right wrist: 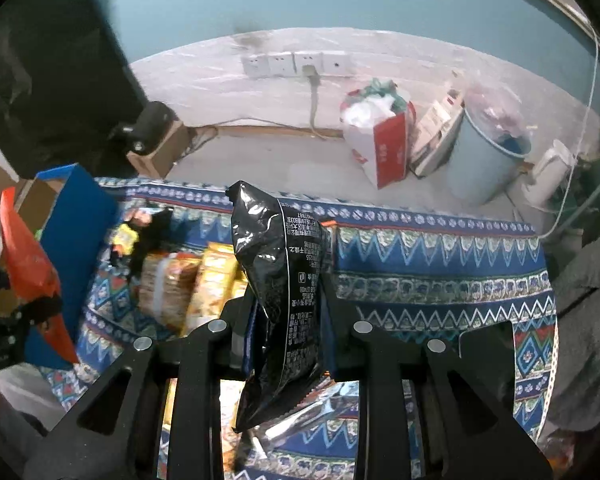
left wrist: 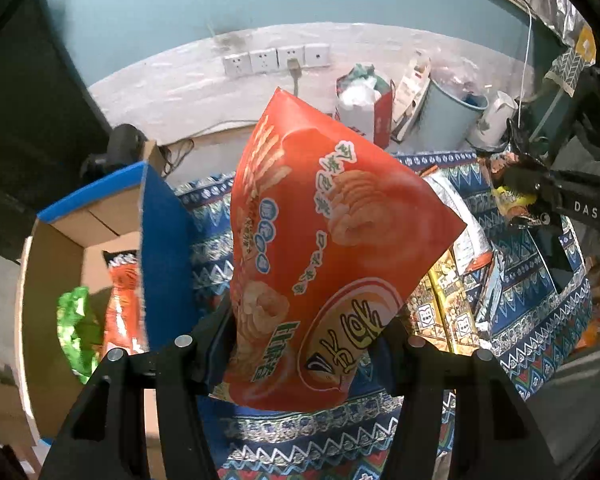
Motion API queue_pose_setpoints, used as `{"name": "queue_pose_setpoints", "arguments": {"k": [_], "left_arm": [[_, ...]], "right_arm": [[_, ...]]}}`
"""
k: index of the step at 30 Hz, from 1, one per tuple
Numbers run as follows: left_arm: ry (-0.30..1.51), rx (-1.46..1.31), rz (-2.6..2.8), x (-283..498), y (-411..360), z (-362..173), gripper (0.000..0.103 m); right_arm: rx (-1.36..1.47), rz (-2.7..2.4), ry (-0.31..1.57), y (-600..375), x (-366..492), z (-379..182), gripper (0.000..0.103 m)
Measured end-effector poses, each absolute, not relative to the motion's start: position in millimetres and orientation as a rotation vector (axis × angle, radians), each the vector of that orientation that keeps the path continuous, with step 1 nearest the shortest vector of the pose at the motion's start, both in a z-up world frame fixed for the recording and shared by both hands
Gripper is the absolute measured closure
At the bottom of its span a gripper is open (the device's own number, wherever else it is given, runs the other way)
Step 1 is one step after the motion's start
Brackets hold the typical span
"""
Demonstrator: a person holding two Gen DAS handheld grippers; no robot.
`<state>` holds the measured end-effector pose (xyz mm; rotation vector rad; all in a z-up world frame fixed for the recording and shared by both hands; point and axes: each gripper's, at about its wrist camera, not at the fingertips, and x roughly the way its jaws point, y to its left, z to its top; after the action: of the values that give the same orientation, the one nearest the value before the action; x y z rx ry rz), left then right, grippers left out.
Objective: Organize snacks
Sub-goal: 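Lift both bags and carry them over the cardboard box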
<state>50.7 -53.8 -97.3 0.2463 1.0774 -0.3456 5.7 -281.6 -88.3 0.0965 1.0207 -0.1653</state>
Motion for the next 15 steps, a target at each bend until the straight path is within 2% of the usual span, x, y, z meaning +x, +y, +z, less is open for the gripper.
{"name": "queue_pose_setpoints", "arguments": {"k": [15], "left_arm": [[1.017, 0.219, -0.329, 42.8, -25.7, -63.8, 0.043]], "right_arm": [[0.054, -0.052, 0.962, -230.4, -3.6, -58.8, 0.079]]}}
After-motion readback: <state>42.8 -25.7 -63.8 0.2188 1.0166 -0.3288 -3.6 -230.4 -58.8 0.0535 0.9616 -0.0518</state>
